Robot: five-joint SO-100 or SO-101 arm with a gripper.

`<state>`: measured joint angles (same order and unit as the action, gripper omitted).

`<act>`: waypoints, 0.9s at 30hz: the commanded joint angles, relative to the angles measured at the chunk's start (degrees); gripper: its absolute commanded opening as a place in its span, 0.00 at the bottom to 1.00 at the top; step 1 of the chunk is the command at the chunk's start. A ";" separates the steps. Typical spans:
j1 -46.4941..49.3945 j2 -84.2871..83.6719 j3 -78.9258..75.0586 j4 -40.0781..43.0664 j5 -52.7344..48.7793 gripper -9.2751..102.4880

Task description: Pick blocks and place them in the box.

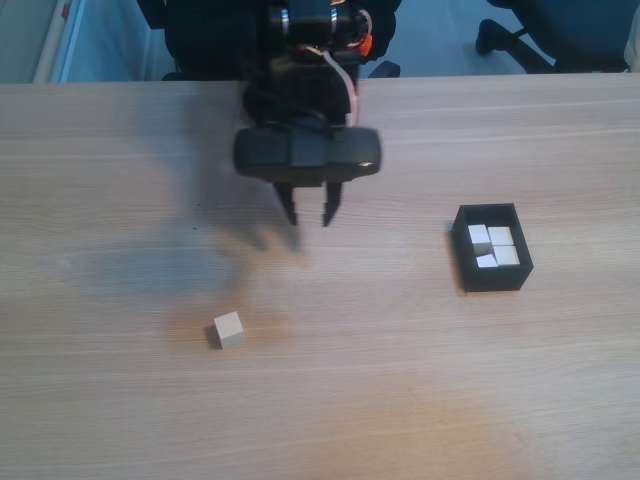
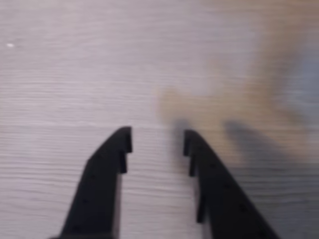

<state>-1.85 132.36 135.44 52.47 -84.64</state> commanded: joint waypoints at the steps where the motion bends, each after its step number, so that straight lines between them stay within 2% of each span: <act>1: 2.46 0.97 0.26 -0.09 -5.19 0.18; 7: 7.56 -4.83 0.35 -3.96 -12.48 0.21; 15: 12.48 -14.33 -1.05 -13.71 -16.26 0.24; 27: 15.29 -27.77 -14.94 -15.21 -19.07 0.23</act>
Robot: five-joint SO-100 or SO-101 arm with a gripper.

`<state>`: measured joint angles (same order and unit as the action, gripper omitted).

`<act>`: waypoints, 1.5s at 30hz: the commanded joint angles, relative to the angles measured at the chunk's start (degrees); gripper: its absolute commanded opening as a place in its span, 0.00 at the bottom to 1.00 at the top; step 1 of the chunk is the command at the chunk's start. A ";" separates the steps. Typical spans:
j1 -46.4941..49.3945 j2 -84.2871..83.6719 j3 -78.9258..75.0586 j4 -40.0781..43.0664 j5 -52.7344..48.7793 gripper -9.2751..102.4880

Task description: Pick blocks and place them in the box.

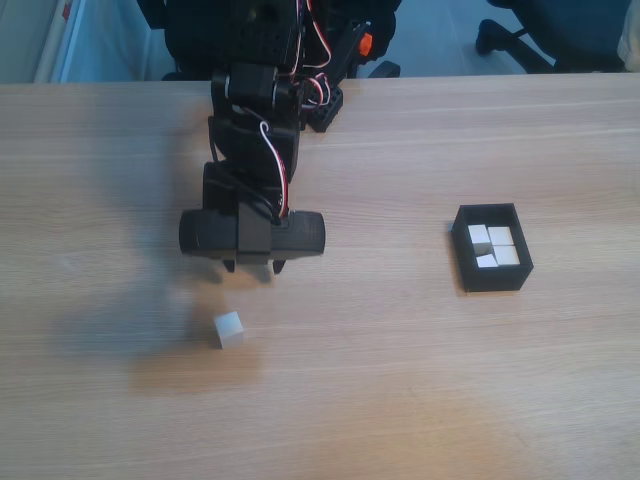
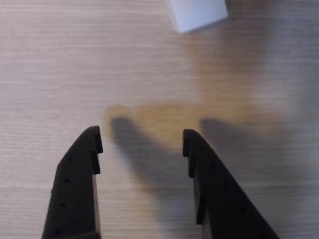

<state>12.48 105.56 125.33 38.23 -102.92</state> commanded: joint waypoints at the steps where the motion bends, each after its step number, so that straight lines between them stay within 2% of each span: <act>1: 1.23 -1.58 -5.54 -0.97 -1.14 0.23; 22: 3.34 -13.62 -18.19 -1.23 -5.10 0.23; 45: 2.37 -21.18 -24.43 -0.70 -5.80 0.22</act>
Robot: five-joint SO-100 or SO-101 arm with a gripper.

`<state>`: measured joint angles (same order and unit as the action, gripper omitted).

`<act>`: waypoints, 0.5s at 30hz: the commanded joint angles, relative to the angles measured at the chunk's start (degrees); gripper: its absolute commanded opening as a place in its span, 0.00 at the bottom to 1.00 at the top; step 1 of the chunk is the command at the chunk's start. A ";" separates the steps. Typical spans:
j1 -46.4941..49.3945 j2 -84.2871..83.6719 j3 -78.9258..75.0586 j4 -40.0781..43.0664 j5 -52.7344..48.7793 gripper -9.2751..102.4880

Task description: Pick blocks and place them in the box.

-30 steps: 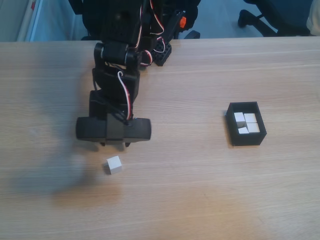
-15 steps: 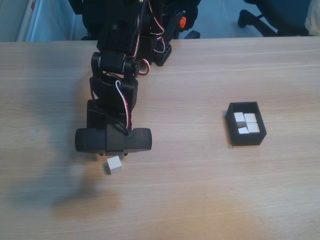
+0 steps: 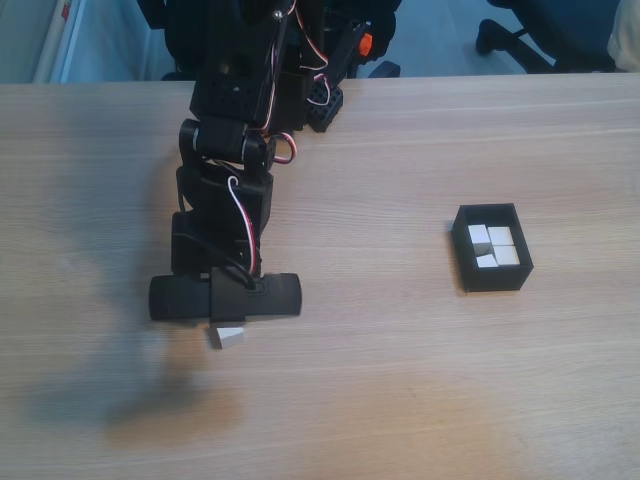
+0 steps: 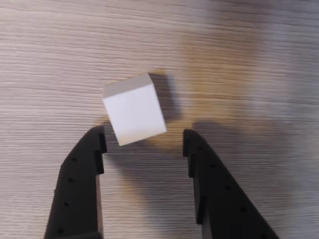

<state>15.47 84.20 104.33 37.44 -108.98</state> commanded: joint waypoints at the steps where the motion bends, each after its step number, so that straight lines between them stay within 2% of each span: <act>1: -0.79 0.09 -3.52 0.09 0.35 0.22; 15: -2.46 -1.93 -5.19 -0.70 0.79 0.21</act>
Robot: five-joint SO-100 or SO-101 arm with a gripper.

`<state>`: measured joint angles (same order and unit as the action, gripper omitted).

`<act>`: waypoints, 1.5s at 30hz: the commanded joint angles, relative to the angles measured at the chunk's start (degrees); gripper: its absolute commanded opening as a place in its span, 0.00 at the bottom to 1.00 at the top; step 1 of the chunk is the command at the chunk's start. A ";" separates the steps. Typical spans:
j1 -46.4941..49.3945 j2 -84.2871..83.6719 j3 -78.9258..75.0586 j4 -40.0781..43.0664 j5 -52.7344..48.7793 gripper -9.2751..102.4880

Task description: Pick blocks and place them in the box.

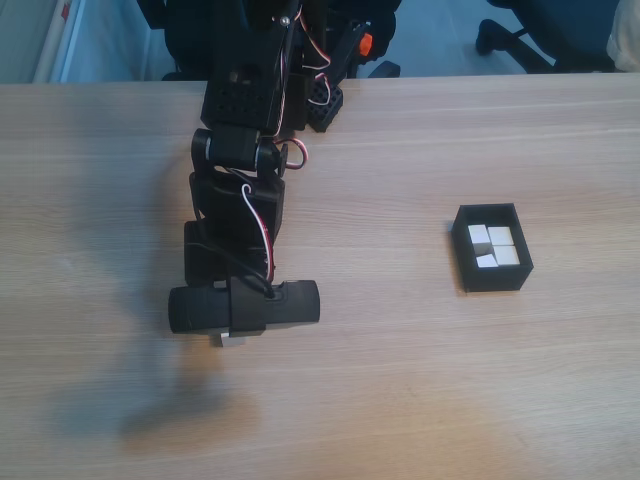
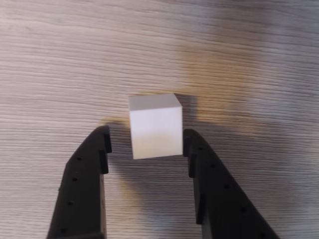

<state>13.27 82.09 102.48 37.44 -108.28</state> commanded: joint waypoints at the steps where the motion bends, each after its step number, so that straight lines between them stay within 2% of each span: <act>1: -0.26 -0.09 -3.52 -0.79 0.09 0.21; 12: -0.35 -3.16 -6.77 -1.49 0.00 0.19; 14: -0.44 -3.43 -6.94 -1.67 0.09 0.17; 16: -0.62 -3.52 -6.94 -1.85 0.53 0.08; 22: -1.23 -0.88 -4.39 -1.49 0.62 0.08; 27: -3.87 8.00 2.99 -2.29 1.49 0.08; 36: -18.90 31.29 18.54 -2.55 11.43 0.08; 45: -38.85 40.69 20.65 -0.44 23.12 0.08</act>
<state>-20.65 119.71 124.37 35.86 -87.19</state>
